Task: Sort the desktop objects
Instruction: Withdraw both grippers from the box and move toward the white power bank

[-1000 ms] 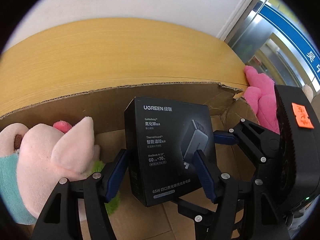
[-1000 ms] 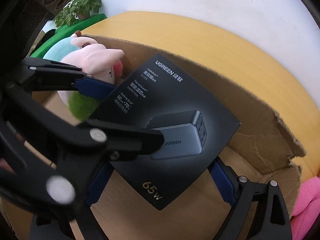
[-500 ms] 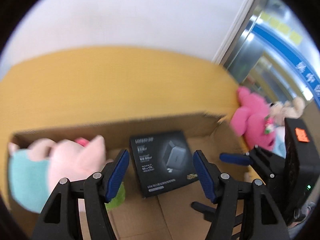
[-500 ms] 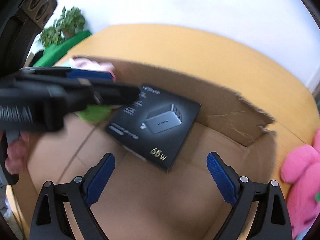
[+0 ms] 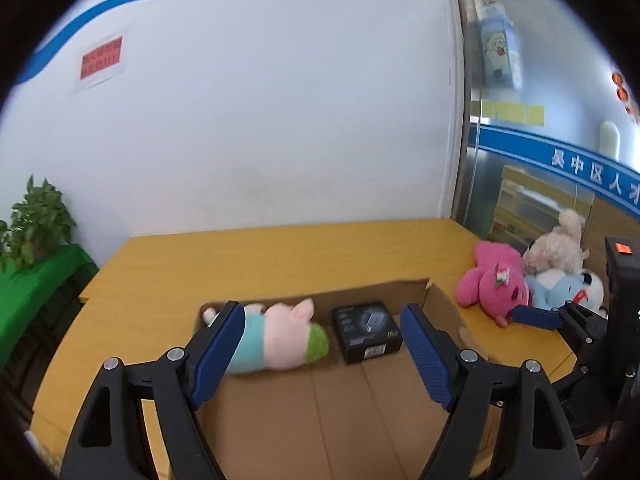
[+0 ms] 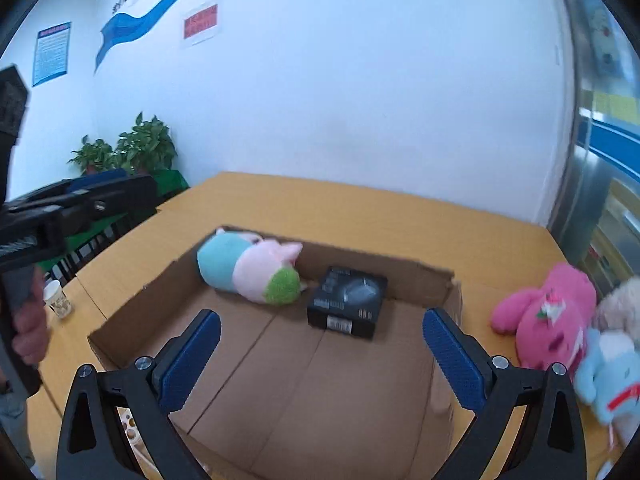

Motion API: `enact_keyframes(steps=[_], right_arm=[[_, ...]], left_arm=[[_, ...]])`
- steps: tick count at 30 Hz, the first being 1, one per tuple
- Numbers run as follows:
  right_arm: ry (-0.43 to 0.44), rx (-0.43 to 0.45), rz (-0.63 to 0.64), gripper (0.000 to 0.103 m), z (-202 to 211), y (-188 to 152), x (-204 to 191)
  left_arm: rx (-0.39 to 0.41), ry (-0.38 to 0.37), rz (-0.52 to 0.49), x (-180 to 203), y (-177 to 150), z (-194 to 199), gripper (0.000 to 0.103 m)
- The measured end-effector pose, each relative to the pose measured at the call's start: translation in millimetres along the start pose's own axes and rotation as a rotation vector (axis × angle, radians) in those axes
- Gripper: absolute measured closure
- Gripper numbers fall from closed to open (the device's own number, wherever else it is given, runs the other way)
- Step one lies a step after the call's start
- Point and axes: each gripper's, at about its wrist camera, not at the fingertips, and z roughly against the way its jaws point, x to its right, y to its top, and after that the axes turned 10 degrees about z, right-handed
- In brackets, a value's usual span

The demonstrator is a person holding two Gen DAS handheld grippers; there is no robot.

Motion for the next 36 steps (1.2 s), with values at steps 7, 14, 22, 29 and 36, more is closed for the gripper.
enact_keyframes(steps=[7, 14, 22, 29, 36], right_arm=[[-0.013, -0.092, -0.134, 0.0, 11.6, -67.8, -23.1], [-0.066, -0.058, -0.099, 0.0, 51.0, -81.4, -46.5], [-0.067, -0.025, -0.095, 0.0, 67.1, -81.6, -52.7], [-0.054, -0.026, -0.12, 0.0, 62.7, -86.2, -51.9], [-0.069, -0.024, -0.115, 0.0, 61.7, -89.1, -54.1]], left_arm=[[-0.02, 0.106, -0.003, 3.9, -52.7, 23.4, 0.023], [-0.06, 0.098, -0.005, 11.3, -81.3, 40.6, 0.023], [-0.048, 0.119, -0.004, 16.3, -87.2, 51.5, 0.023], [-0.069, 0.14, 0.002, 12.9, -94.5, 48.5, 0.023], [-0.09, 0.143, 0.01, 10.9, -100.3, 43.5, 0.023]])
